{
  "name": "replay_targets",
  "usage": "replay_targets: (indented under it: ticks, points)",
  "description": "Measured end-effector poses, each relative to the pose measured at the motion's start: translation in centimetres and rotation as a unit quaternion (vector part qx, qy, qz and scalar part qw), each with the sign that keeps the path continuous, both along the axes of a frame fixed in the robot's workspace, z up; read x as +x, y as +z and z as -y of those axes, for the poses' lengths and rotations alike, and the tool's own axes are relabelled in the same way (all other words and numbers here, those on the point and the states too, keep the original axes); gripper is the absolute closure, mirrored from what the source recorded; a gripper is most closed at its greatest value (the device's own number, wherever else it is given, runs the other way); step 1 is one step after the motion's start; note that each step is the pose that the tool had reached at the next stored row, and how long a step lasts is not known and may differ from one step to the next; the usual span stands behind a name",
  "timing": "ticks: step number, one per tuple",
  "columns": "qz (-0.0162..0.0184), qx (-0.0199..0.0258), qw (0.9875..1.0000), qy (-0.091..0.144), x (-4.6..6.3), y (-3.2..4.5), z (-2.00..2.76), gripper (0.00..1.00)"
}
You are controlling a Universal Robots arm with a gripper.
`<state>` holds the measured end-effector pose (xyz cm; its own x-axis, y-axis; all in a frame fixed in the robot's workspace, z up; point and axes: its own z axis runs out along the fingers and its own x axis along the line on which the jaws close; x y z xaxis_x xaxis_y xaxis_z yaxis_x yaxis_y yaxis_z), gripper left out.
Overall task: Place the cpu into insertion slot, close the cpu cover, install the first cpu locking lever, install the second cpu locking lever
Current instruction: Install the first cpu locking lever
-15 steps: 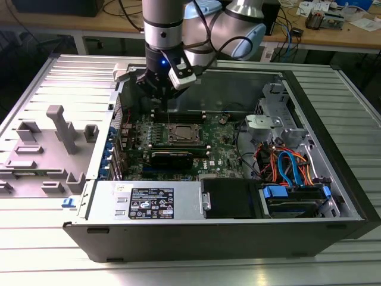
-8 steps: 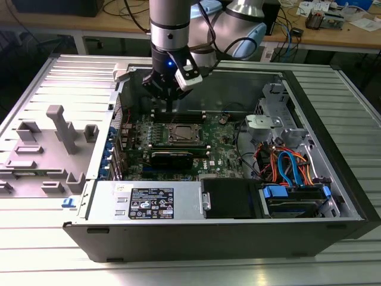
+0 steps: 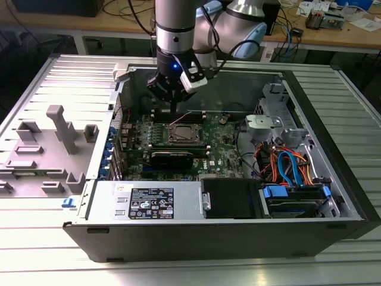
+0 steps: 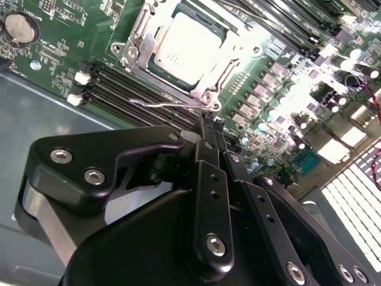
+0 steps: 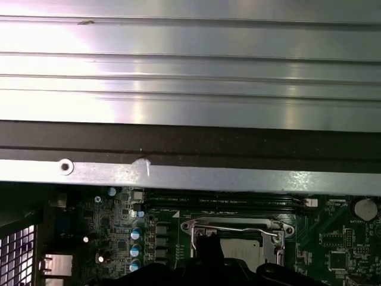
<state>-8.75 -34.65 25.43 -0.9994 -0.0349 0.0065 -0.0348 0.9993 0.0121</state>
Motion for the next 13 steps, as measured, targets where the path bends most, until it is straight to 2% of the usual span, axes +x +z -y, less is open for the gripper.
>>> replay_targets:
  ticks: [7, 13]
  points:
    - [0.0035, -0.0004, 1.0000, -0.002, 0.56, -0.55, -0.12, 0.89]
    - [0.0039, -0.0008, 1.0000, -0.002, 0.86, -0.97, -0.44, 0.89]
